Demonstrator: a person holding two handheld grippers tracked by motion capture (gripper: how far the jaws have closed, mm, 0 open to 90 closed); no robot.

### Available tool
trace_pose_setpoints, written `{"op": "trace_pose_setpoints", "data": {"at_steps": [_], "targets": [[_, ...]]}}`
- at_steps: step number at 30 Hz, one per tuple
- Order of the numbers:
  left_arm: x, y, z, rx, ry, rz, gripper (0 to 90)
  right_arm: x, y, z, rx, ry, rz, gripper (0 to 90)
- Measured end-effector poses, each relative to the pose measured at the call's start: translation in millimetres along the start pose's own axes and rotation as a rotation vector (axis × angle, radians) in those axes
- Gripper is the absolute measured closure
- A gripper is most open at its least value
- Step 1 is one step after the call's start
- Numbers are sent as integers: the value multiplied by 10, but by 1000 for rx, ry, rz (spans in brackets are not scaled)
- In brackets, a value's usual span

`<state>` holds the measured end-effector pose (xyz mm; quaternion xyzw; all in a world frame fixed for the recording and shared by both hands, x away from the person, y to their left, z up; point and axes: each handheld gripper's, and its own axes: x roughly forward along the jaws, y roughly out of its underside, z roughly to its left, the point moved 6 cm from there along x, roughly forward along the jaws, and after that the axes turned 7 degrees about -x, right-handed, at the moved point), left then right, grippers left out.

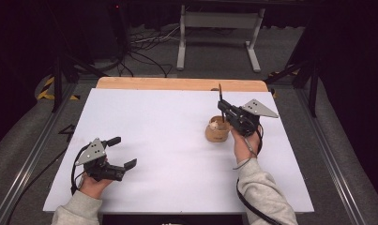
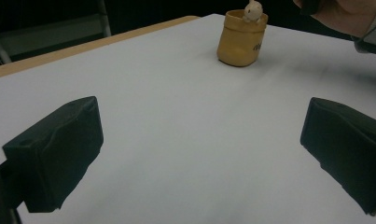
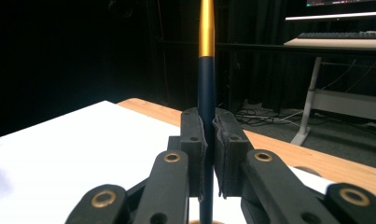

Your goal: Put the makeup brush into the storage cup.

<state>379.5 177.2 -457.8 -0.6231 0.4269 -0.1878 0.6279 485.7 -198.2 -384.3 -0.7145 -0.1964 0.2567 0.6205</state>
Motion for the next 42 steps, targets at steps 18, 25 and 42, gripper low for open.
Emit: {"op": "trace_pose_setpoints", "data": {"at_steps": [18, 25, 42], "targets": [[11, 16, -8, -1, 11, 9, 0, 91, 386, -52, 26, 6, 68, 834], [19, 16, -17, 3, 15, 13, 0, 104, 474, -47, 28, 7, 96, 832], [31, 27, -29, -1, 28, 25, 0, 7, 482, -55, 23, 40, 94, 615]]}}
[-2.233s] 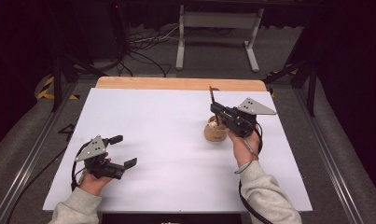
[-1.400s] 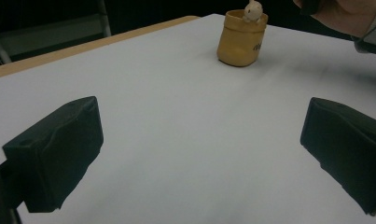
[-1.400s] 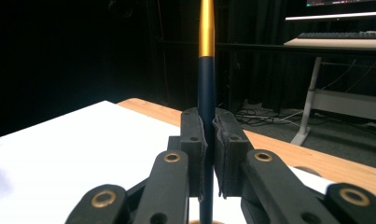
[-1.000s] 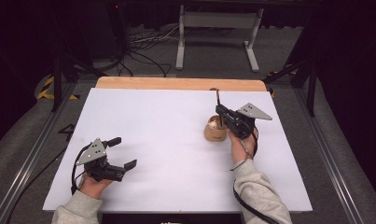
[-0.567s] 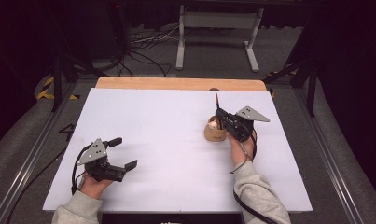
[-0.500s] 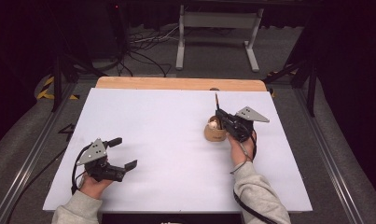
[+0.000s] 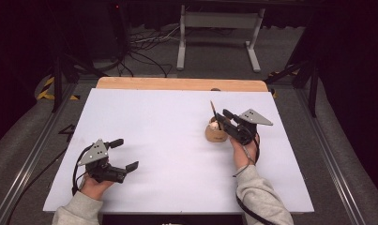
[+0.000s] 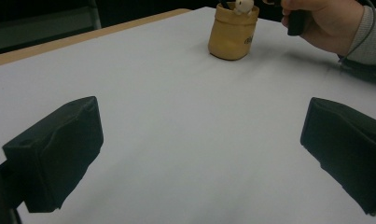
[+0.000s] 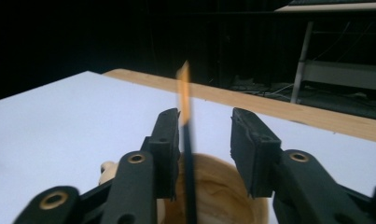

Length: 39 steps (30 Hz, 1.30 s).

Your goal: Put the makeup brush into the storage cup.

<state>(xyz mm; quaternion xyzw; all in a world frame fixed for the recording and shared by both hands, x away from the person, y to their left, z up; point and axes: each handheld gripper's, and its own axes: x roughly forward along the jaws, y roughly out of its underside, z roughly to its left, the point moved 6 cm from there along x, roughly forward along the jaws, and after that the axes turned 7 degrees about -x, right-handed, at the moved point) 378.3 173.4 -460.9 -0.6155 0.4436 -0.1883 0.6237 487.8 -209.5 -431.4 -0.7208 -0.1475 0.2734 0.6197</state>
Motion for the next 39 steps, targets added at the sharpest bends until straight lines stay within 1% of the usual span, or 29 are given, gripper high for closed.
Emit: {"op": "trace_pose_setpoints", "data": {"at_steps": [1, 4, 7, 8, 9, 10, 11, 12, 13, 14, 15, 16, 19, 23, 26, 28, 30, 33, 34, 35, 36, 37, 38, 39], "targets": [[0, 0, 0, 0, 0, 0, 0, 0, 0, 0, 0, 0, 0, 615], [-3, -4, -3, -2, 1, 0, 0, -56, -64, -16, 5, -1, -20, 538], [-6, -11, -8, -7, -2, -6, 0, -103, -128, -8, 11, -20, -35, 395], [-12, -15, -5, -2, -2, -5, 0, -142, -177, 5, 26, -45, -47, 270], [-12, -15, -5, -2, -2, -5, 0, -142, -177, 5, 26, -45, -47, 270], [-13, -17, -9, -4, -1, -7, 0, -162, -201, 11, 31, -54, -50, 199], [-15, -21, -8, -1, -5, -10, 0, -193, -232, 17, 21, -55, -57, 126], [-21, -18, -22, -10, -4, -14, 0, -227, -258, 30, 4, -63, -57, 58], [-24, -18, -30, -7, -2, -16, 0, -259, -261, 50, -45, -81, -22, 23], [-36, -16, -38, -6, -3, -13, 0, -280, -268, 70, -60, -105, -8, 22], [-36, -16, -38, -6, -3, -13, 0, -280, -268, 70, -60, -105, -8, 22], [-41, -20, -44, -7, -1, -18, 0, -322, -288, 90, -62, -129, -22, 6], [-60, -27, -51, -1, -6, -24, 0, -430, -324, 133, -72, -154, -41, 0], [-75, -23, -68, -6, -5, -25, 0, -568, -341, 168, -86, -163, -67, 0], [-88, -27, -69, -6, -10, -38, 0, -658, -327, 197, -91, -171, -71, 0], [-104, -25, -73, -23, -10, -45, 0, -710, -304, 220, -100, -177, -73, 0], [-122, -27, -65, -17, -15, -56, 0, -762, -273, 249, -102, -187, -72, 0], [-136, -18, -81, -36, -6, -67, 0, -841, -223, 284, -100, -208, -75, 0], [-142, -14, -81, -28, -9, -66, 0, -858, -212, 292, -108, -206, -72, 0], [-147, -8, -91, -33, -9, -69, 0, -879, -199, 305, -121, -204, -71, 0], [-156, -6, -95, -25, -9, -70, 0, -899, -186, 320, -127, -206, -70, 0], [-160, -5, -111, -31, -6, -77, 0, -918, -172, 332, -129, -203, -72, 0], [-166, -7, -117, -21, -5, -80, 0, -936, -159, 343, -126, -205, -74, 0], [-173, -7, -130, -25, -2, -84, 0, -953, -144, 349, -124, -203, -75, 0]]}}
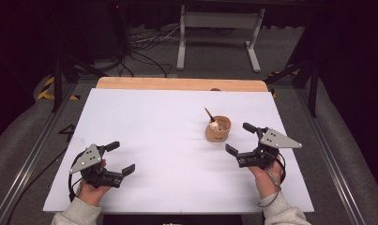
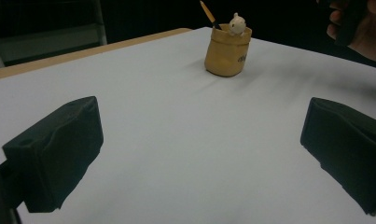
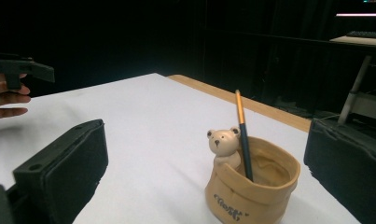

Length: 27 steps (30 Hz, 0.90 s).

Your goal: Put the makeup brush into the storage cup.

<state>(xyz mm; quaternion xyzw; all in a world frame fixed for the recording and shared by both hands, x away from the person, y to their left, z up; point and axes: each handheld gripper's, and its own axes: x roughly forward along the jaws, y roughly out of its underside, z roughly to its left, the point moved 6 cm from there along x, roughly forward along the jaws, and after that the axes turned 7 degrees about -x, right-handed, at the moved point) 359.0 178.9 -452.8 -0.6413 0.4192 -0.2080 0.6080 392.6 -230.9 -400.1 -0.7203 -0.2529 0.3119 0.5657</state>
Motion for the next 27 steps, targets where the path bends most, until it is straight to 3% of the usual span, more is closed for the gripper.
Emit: {"op": "trace_pose_setpoints", "data": {"at_steps": [9, 15, 18, 27], "targets": [[-34, 15, 33, -5, -12, -23, 0, -107, 173, 82, 24, -6, 4, 0], [-52, 13, 33, -16, -14, -70, 0, -148, 256, 125, 26, -19, 3, 0], [-71, 18, 43, -37, -4, -83, 0, -159, 304, 160, 20, -27, 8, 0], [-105, 53, 31, -29, 11, -111, 0, -158, 399, 217, 19, -57, 7, 0]]}}
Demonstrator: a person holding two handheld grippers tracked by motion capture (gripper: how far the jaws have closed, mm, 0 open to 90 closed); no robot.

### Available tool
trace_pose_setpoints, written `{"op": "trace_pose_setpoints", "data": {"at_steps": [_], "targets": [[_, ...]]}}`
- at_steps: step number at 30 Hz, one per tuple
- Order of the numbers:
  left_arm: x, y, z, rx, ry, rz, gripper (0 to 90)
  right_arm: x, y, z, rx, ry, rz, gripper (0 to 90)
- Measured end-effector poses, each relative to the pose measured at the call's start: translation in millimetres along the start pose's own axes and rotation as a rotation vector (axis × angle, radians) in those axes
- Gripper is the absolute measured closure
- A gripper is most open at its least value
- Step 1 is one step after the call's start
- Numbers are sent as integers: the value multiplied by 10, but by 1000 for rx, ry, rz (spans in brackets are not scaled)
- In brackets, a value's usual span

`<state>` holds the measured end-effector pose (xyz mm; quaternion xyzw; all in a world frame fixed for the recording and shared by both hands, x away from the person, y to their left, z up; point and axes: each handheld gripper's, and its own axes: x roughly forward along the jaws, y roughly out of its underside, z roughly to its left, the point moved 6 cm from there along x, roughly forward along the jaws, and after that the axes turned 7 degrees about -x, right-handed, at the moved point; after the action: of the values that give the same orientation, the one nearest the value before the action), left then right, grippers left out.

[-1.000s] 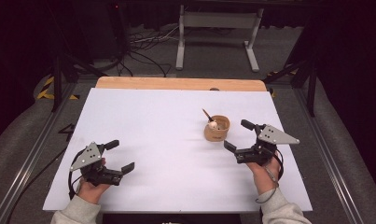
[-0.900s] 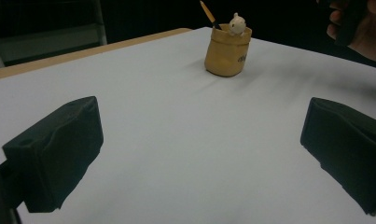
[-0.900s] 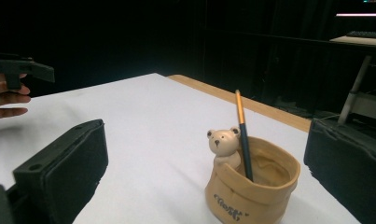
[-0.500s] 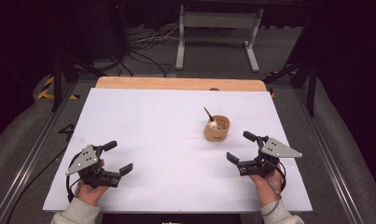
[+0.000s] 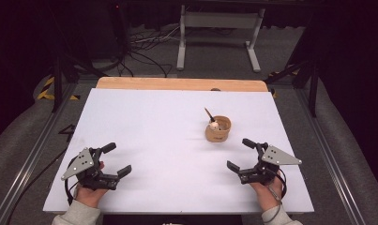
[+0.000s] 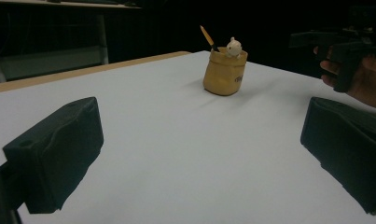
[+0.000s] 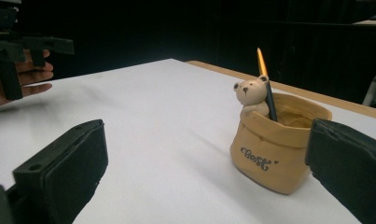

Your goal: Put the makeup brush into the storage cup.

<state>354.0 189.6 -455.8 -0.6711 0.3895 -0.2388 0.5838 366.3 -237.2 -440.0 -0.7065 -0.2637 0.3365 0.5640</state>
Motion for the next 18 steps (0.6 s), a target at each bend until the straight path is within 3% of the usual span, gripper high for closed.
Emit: {"op": "trace_pose_setpoints", "data": {"at_steps": [2, 8, 13, 18], "targets": [[-6, 0, 10, -10, 4, -8, 0, 16, 21, 16, -18, -2, 9, 0], [31, 54, 5, 2, -1, 31, 0, 63, 114, 60, -25, -4, 56, 0], [77, 107, 9, 4, 2, 61, 0, 86, 136, 48, -21, 7, 56, 0], [87, 113, 5, -8, 5, 57, 0, 84, 164, 2, -5, 25, 48, 0]]}}
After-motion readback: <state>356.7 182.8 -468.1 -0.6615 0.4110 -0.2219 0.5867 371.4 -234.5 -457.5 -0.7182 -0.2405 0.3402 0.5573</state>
